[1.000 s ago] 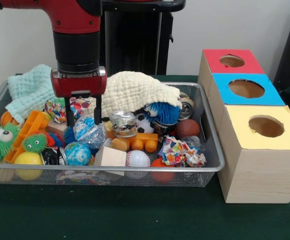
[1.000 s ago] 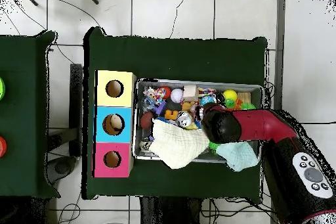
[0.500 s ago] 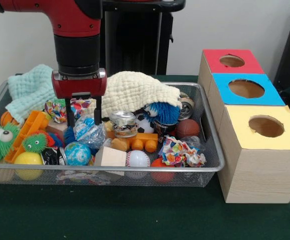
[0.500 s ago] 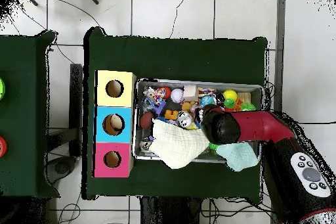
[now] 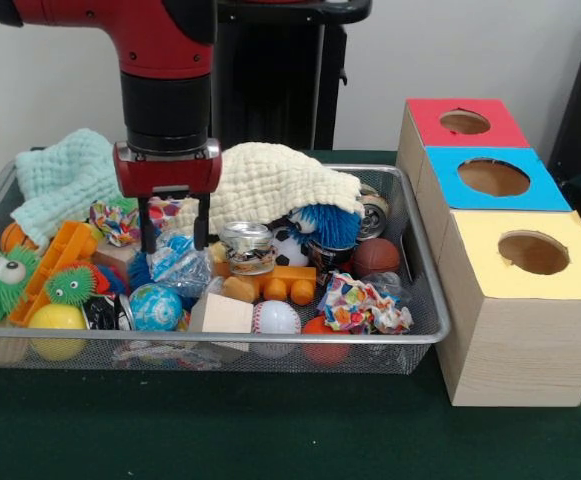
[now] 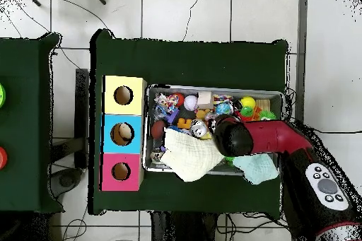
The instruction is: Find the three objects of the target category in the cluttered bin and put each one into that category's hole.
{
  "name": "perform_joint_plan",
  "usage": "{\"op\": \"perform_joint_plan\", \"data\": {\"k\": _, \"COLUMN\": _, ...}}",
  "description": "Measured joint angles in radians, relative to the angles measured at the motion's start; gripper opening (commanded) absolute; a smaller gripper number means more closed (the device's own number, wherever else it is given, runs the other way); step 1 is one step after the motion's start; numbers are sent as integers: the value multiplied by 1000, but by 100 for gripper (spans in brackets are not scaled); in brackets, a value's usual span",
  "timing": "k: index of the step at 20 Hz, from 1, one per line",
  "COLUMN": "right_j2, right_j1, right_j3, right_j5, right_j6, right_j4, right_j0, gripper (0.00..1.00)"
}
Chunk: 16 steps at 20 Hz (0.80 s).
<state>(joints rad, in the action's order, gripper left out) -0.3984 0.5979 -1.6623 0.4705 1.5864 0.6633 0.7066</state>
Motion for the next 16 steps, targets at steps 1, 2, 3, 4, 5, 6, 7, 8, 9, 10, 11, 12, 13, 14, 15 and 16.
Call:
{"op": "perform_joint_plan", "data": {"k": 1, "right_j2": 2, "right_j1": -1, "right_j3": 0, "right_j5": 0, "right_j6": 0, "right_j4": 0, "right_j0": -3, "gripper": 100}}
{"op": "perform_joint_plan", "data": {"k": 2, "right_j2": 3, "right_j1": -2, "right_j3": 0, "right_j5": -1, "right_j6": 0, "right_j4": 0, "right_j0": -5, "gripper": 100}}
{"op": "perform_joint_plan", "data": {"k": 3, "right_j2": 4, "right_j1": -4, "right_j3": 1, "right_j5": -2, "right_j6": 0, "right_j4": 0, "right_j0": -7, "gripper": 100}}
{"op": "perform_joint_plan", "data": {"k": 4, "right_j2": 5, "right_j1": -7, "right_j3": 1, "right_j5": -5, "right_j6": 0, "right_j4": 0, "right_j0": -8, "gripper": 100}}
{"op": "perform_joint_plan", "data": {"k": 5, "right_j2": 7, "right_j1": -13, "right_j3": 2, "right_j5": -10, "right_j6": 0, "right_j4": 0, "right_j0": -10, "gripper": 100}}
{"op": "perform_joint_plan", "data": {"k": 6, "right_j2": 11, "right_j1": -26, "right_j3": 7, "right_j5": -18, "right_j6": 0, "right_j4": 0, "right_j0": -12, "gripper": 100}}
{"op": "perform_joint_plan", "data": {"k": 7, "right_j2": 13, "right_j1": -31, "right_j3": 9, "right_j5": -22, "right_j6": 0, "right_j4": 0, "right_j0": -13, "gripper": 100}}
{"op": "perform_joint_plan", "data": {"k": 8, "right_j2": 18, "right_j1": -52, "right_j3": 18, "right_j5": -34, "right_j6": 0, "right_j4": 0, "right_j0": -13, "gripper": 100}}
{"op": "perform_joint_plan", "data": {"k": 9, "right_j2": 20, "right_j1": -61, "right_j3": 22, "right_j5": -39, "right_j6": 0, "right_j4": 0, "right_j0": -13, "gripper": 100}}
{"op": "perform_joint_plan", "data": {"k": 10, "right_j2": 21, "right_j1": -66, "right_j3": 24, "right_j5": -42, "right_j6": 0, "right_j4": 0, "right_j0": -13, "gripper": 100}}
{"op": "perform_joint_plan", "data": {"k": 11, "right_j2": 22, "right_j1": -71, "right_j3": 27, "right_j5": -46, "right_j6": 0, "right_j4": 0, "right_j0": -13, "gripper": 100}}
{"op": "perform_joint_plan", "data": {"k": 12, "right_j2": 23, "right_j1": -79, "right_j3": 31, "right_j5": -51, "right_j6": 0, "right_j4": -1, "right_j0": -13, "gripper": 100}}
{"op": "perform_joint_plan", "data": {"k": 13, "right_j2": 24, "right_j1": -85, "right_j3": 35, "right_j5": -55, "right_j6": 0, "right_j4": -1, "right_j0": -13, "gripper": 100}}
{"op": "perform_joint_plan", "data": {"k": 14, "right_j2": 24, "right_j1": -87, "right_j3": 39, "right_j5": -56, "right_j6": 0, "right_j4": -1, "right_j0": -14, "gripper": 100}}
{"op": "perform_joint_plan", "data": {"k": 15, "right_j2": 24, "right_j1": -87, "right_j3": 42, "right_j5": -56, "right_j6": 0, "right_j4": -1, "right_j0": -14, "gripper": 100}}
{"op": "perform_joint_plan", "data": {"k": 16, "right_j2": 23, "right_j1": -88, "right_j3": 45, "right_j5": -56, "right_j6": 0, "right_j4": -1, "right_j0": -14, "gripper": 100}}
